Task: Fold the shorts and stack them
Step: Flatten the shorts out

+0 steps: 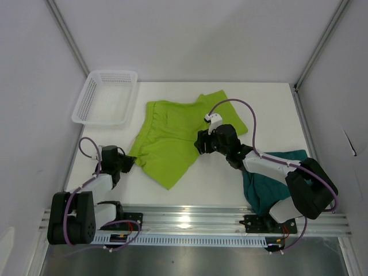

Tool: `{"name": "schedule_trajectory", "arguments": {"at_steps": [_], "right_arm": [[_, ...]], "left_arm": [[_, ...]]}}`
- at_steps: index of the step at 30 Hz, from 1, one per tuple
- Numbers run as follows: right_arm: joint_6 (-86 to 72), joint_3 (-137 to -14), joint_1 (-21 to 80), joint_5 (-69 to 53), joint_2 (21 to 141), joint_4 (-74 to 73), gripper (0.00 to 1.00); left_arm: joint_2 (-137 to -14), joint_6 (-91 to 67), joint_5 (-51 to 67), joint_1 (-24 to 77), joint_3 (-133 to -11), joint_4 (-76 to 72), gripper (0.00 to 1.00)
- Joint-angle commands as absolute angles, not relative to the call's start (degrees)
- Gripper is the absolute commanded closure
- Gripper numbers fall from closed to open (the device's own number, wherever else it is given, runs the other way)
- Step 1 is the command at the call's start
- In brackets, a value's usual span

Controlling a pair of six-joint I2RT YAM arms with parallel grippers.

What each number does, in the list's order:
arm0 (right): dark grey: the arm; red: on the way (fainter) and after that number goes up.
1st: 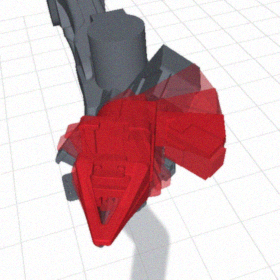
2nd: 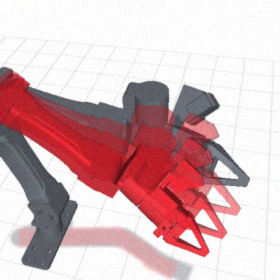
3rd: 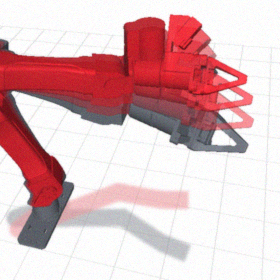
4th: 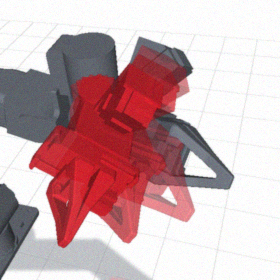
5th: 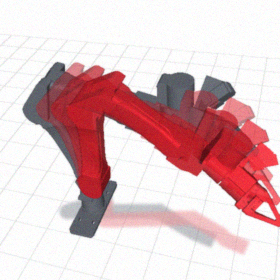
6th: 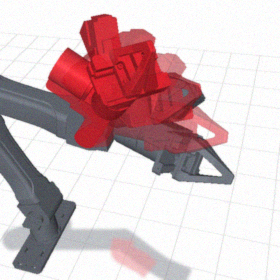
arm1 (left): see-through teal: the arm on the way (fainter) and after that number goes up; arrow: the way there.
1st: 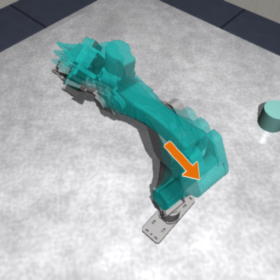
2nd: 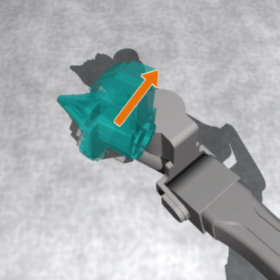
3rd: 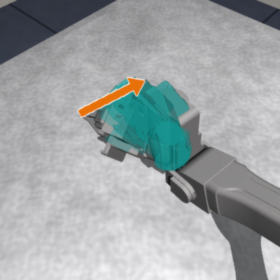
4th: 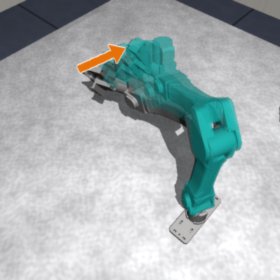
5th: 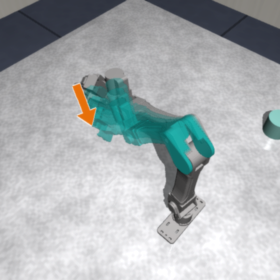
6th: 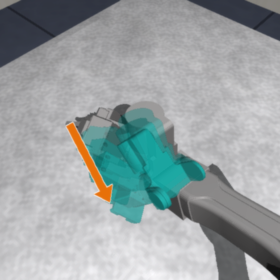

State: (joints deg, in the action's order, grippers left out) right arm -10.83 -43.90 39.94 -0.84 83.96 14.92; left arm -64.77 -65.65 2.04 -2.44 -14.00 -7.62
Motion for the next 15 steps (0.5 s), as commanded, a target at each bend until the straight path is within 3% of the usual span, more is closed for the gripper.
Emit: {"name": "schedule_trajectory", "arguments": {"at_steps": [1, 3, 10, 15], "right_arm": [[-10.02, -43.94, 40.34, -0.96, 82.09, 16.96, 0.37], [-9.67, -44.03, 40.78, -1.93, 81.83, 16.88, 0.37], [-5.10, -47.89, 49.03, -3.26, 82.78, 13.54, 0.36], [-4.84, -54.13, 57.89, -0.01, 86.83, 8.18, 0.37]], "left_arm": [[-64.78, -64.87, 2.11, -2.90, -14.94, -12.13, 0.92], [-63.81, -63.72, 1.58, -2.81, -14.68, -11.95, 1.00], [-56.35, -61.35, -1.91, -2.99, -18.43, -3.01, 1.00], [-46.00, -62.93, -10.79, -2.81, -29.42, 19.84, 1.00]]}}
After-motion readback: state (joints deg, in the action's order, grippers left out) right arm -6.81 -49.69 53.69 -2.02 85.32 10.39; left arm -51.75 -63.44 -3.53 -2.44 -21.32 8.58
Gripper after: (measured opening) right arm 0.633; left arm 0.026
